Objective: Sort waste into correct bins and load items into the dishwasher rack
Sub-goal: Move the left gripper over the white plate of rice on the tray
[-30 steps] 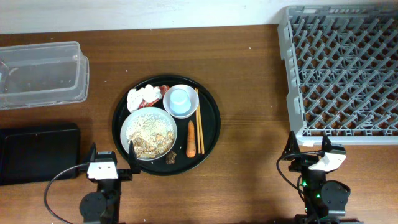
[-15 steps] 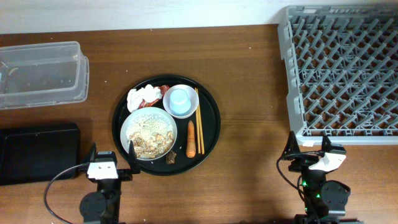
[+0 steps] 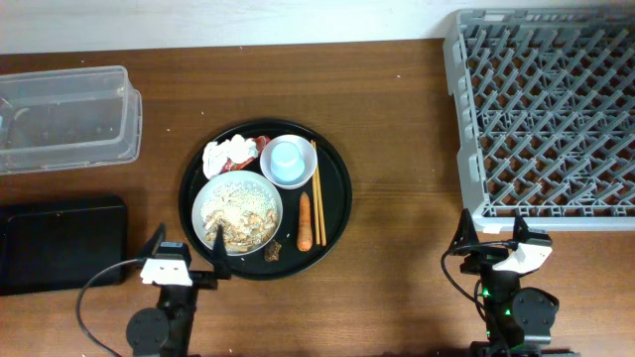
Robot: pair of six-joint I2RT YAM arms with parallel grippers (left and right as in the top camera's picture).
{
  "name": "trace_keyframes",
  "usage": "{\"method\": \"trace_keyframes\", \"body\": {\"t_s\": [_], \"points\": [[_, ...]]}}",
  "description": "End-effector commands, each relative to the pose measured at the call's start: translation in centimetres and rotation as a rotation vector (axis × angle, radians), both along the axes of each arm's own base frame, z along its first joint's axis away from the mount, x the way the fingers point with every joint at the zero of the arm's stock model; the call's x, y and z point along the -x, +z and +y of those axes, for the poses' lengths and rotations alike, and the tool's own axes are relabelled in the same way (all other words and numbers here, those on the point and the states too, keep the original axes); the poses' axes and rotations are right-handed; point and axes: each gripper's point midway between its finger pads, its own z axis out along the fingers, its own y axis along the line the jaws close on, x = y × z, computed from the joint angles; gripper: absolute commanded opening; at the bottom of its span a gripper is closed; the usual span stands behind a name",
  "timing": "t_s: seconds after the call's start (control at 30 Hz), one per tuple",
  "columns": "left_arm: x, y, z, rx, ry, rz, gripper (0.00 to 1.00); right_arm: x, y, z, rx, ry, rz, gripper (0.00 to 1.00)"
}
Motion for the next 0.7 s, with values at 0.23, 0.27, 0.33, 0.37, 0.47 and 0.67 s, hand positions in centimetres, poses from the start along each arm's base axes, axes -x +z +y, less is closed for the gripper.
{"method": "trace_keyframes", "body": {"t_s": [0.23,0.27,0.33,0.37,0.47,0.67], "points": [[2.3,5.7,-5.8,0.096,-0.356,-0.128,0.99,-0.1,-0.9,-0.1,-0.005,-0.006,0.016,0.98],[2.3,6.4,-5.5,0.1,-0.333,-0.117,0.99,-0.1,-0.9,-0.1,-0.005,-0.006,0.015,0.98],[2.2,8.1,-5.3,0.111,-0.317,-0.062,0.99,-0.1,-0.9,-0.1,-0.005,-0.006,0.016,0.98],[1.9,8.7,-5.3,0.119,-0.314,-0.024,0.99,-0.1,-0.9,-0.1,-0.005,-0.006,0.016,0.98],[0.1,9.4,-5.5,0.146,-0.326,0.161,0.99,-0.1,-0.9,-0.1,-0.005,-0.006,0.015,0.98],[-1.0,12.1,-12.5,0.222,-0.897,0.344,0.99,-0.1,-0.9,-0.1,-0.005,-0.006,0.016,0.98]]}}
